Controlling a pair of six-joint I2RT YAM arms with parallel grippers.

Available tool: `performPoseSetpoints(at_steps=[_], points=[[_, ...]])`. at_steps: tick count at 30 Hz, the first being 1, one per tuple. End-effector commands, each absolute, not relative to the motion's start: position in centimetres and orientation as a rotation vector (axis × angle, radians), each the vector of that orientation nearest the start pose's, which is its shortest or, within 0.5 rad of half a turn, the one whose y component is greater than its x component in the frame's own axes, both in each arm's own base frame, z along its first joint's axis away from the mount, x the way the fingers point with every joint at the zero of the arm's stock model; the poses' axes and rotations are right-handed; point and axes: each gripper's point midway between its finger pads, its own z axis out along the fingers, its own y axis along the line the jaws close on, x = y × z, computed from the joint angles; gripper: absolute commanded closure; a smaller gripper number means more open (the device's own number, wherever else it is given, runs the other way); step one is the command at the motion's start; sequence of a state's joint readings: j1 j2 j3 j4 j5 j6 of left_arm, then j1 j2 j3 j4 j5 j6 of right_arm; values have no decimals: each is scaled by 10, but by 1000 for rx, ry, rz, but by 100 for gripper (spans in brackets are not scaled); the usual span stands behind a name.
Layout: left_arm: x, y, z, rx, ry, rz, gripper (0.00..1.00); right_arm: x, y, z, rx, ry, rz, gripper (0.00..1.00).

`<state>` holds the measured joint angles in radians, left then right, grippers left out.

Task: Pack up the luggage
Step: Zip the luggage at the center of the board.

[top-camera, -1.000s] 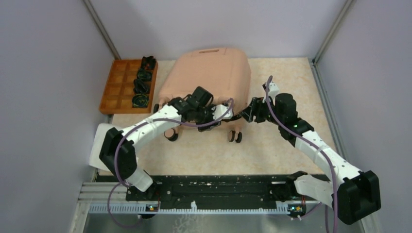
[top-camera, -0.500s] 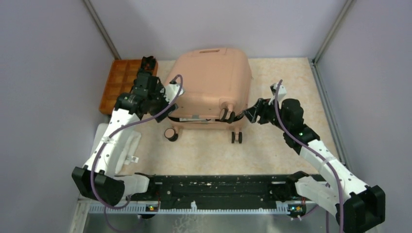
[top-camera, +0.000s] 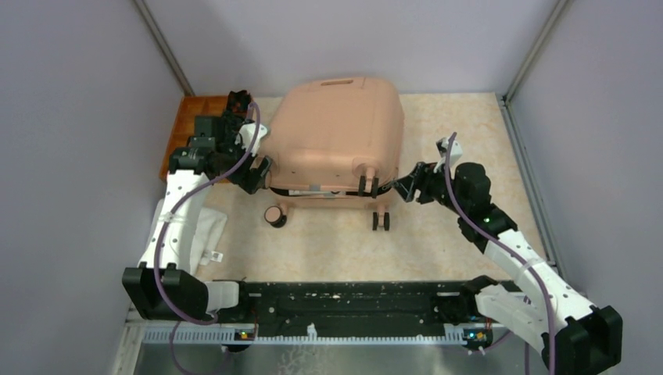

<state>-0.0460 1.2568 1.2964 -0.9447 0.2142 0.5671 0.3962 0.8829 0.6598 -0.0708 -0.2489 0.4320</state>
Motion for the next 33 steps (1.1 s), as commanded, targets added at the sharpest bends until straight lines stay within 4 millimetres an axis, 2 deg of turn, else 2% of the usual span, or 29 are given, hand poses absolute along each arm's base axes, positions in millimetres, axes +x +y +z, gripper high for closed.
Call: performPoseSetpoints(at_steps=[1, 6, 14, 15, 16, 19, 22, 25, 30, 33], points=[[294, -81, 239, 836, 2217, -429, 1, 270, 177, 214, -132, 1920, 802, 36], [312, -61, 216, 733, 2278, -286, 1, 269, 177, 214, -135, 1914, 803, 36], [331, -54, 192, 654, 2310, -242, 1, 267, 177, 217, -149, 1897, 806, 35], [332, -54, 190, 653, 2313, -252, 7, 267, 177, 217, -150, 1897, 805, 35], [333, -57, 190, 659, 2306, -268, 16, 267, 176, 217, -148, 1898, 803, 35], [337, -68, 203, 669, 2258, -331, 44, 267, 177, 214, -144, 1907, 805, 35], [340, -77, 220, 674, 2207, -381, 66, 266, 178, 208, -129, 1913, 826, 36], [346, -80, 242, 664, 2151, -380, 98, 264, 181, 201, -113, 1922, 845, 37], [350, -94, 295, 685, 1988, -395, 100, 262, 183, 182, -101, 1963, 806, 37], [344, -110, 312, 718, 1953, -437, 100, 265, 188, 180, -88, 1947, 798, 38]])
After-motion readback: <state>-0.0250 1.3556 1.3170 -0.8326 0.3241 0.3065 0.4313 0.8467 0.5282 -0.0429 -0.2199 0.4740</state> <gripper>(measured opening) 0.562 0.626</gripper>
